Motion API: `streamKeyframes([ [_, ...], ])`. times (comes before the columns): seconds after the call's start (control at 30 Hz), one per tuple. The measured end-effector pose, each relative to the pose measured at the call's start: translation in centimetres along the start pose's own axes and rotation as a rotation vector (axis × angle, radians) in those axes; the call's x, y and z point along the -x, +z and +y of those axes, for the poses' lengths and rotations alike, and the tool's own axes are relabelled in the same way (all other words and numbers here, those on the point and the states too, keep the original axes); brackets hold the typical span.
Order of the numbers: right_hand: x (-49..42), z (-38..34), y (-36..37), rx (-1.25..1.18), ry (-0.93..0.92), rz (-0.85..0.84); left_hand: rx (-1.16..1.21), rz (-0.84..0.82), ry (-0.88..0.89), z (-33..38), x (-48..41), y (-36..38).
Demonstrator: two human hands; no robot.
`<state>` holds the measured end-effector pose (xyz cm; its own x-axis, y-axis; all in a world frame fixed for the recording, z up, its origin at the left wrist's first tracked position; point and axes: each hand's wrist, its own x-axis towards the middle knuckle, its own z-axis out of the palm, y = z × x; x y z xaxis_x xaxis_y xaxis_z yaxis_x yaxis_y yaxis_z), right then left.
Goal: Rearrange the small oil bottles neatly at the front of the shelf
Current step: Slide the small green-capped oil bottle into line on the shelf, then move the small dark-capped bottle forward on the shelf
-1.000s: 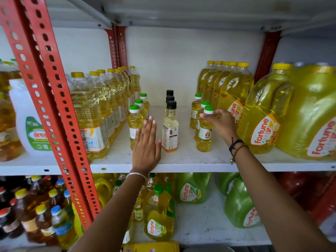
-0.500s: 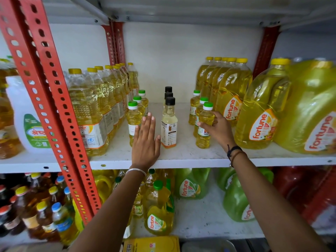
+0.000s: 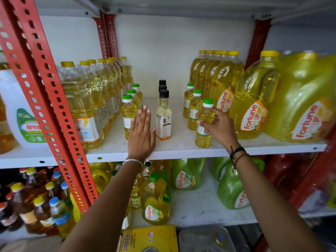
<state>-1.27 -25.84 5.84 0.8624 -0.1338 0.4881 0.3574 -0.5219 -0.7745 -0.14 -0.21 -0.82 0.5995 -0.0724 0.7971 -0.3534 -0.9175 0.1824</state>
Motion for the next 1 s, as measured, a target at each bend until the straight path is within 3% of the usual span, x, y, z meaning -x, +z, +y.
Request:
streamKeyframes([
  [0.33, 1.9, -0.7, -0.1, 0.005, -0.019, 0.028, 0.004, -0.015, -0.001, -0.1, 0.0, -0.1],
  [0.43, 2.8, -1.0, 0.3, 0.036, -0.048, 0.197, -0.002, -0.012, 0.009, -0.4, 0.1, -0.5],
  [0.57, 3.7, -4.3, 1.6, -0.044, -0.318, 0.396, -0.059, 0.033, 0.023, -2.2, 0.5, -1.7],
  [0.7, 2.6, -6.6, 5.1, -0.142, -0.363, 0.203, -0.073, 0.053, 0.016, -3.9, 0.5, -2.5],
  [0.83, -0.5, -7.4, 8.7, -0.199, -0.122, -0.086, -0.052, 0.062, 0.002, -4.1, 0.7, -2.4],
  [1.0, -4.0, -7.0, 10.4, -0.254, 0.028, -0.209, -0.027, 0.079, -0.004, -4.3, 0.8, -2.3],
])
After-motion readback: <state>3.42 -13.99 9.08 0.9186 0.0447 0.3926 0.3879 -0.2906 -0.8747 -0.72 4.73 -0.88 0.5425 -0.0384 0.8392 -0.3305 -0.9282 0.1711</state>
